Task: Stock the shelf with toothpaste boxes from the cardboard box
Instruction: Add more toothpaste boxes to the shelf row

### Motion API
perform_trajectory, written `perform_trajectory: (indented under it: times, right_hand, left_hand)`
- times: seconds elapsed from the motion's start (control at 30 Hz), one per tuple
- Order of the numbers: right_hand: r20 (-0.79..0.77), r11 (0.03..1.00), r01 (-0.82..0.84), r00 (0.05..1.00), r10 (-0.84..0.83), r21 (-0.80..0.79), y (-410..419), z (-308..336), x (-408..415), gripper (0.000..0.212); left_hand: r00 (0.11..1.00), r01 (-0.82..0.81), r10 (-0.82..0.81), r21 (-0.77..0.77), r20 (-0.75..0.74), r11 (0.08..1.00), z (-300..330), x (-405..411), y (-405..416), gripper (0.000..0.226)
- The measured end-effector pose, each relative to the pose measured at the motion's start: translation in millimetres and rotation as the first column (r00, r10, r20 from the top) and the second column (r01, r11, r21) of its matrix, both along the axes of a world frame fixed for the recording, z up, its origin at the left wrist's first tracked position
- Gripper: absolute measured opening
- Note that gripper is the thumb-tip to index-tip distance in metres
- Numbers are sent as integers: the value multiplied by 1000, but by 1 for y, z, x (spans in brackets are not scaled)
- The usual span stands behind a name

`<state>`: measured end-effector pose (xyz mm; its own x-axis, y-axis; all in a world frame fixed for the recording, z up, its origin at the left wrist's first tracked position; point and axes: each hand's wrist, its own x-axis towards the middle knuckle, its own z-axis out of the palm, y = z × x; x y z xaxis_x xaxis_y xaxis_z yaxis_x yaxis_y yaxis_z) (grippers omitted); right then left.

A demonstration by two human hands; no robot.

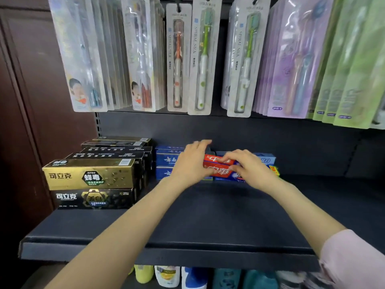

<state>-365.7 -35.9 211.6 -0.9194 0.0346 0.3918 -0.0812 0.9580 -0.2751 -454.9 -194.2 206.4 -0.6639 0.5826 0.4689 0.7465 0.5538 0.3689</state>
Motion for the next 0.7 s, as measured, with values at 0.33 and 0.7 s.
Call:
perform_trajectory:
  times: [0.33, 0.7]
  right_hand:
    - [62, 946, 292, 951, -303, 143, 113, -13, 42, 47]
    - [124, 774, 425, 836, -534, 470, 216, -4, 28, 54]
  left_hand:
    - [989, 149, -147, -68, 27, 987, -6, 42, 149, 40]
    - [990, -95, 36, -447, -139, 890, -20, 11, 216, 83]
